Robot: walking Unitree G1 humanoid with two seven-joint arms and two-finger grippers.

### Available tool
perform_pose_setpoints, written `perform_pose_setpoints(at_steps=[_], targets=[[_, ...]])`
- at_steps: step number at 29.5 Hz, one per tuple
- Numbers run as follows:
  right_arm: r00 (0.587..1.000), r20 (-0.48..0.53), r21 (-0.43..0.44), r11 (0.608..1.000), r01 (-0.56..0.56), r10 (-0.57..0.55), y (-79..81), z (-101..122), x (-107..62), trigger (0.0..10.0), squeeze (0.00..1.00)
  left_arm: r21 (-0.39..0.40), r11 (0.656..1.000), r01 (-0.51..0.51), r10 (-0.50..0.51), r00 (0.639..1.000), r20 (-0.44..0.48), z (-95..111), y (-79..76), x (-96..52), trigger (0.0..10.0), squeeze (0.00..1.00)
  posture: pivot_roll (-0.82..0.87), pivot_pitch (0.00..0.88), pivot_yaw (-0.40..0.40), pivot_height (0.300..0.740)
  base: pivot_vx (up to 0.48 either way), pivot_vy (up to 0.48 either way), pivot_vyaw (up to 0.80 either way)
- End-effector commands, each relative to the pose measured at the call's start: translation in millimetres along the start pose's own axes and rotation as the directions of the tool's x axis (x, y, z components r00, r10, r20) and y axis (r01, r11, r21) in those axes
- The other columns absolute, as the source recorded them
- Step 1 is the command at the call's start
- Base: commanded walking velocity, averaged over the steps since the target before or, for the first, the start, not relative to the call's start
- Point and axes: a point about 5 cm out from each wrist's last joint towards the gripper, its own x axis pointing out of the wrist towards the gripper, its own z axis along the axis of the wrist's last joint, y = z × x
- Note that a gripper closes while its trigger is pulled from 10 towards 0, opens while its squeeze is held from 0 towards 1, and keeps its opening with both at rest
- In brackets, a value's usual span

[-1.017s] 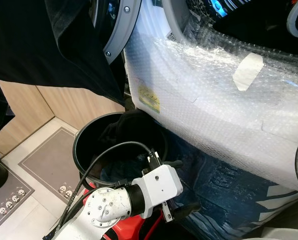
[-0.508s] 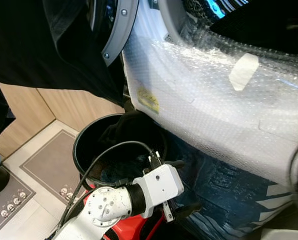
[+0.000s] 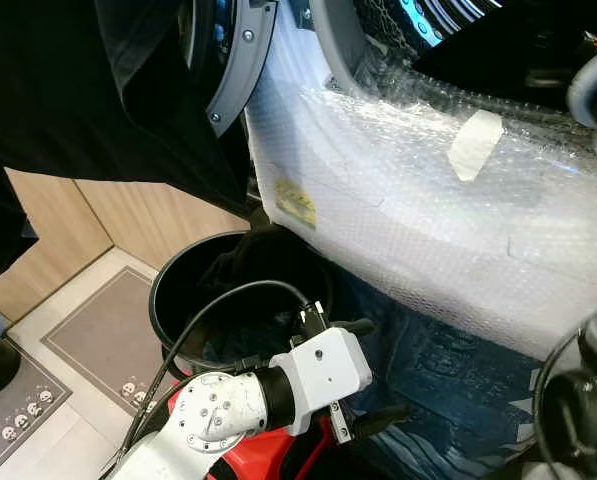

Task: Clothes washing

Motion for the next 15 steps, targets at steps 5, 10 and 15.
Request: perform_pose_setpoints(at_steps=[5, 10, 15], targets=[[0.948, 0.244, 0.226, 0.939, -0.259, 0.203, 23.3, 10.3, -27.3, 10.0, 0.00, -0.003, 1.000, 0.021, -0.021, 1.000, 0.010, -0.7, 0.2, 1.5, 10.0, 0.00, -0.11, 0.147, 0.044, 0.740, 0.000, 0.000, 0.00], [0.891, 0.352, 0.399, 0.816, -0.419, 0.286, 34.2, 0.7, -37.1, 10.0, 0.00, 0.007, 1.000, 0.016, -0.016, 1.000, 0.007, -2.1, 3.5, 1.9, 10.0, 0.00, -0.10, 0.129, 0.048, 0.740, 0.000, 0.000, 0.00], [0.842, 0.367, 0.531, 0.654, -0.539, 0.395, 42.1, -24.1, -57.0, 10.0, 0.00, 0.012, 1.000, -0.006, 0.006, 1.000, 0.002, -5.1, 6.5, 0.9, 10.0, 0.00, -0.09, 0.120, 0.046, 0.740, 0.000, 0.000, 0.00]])
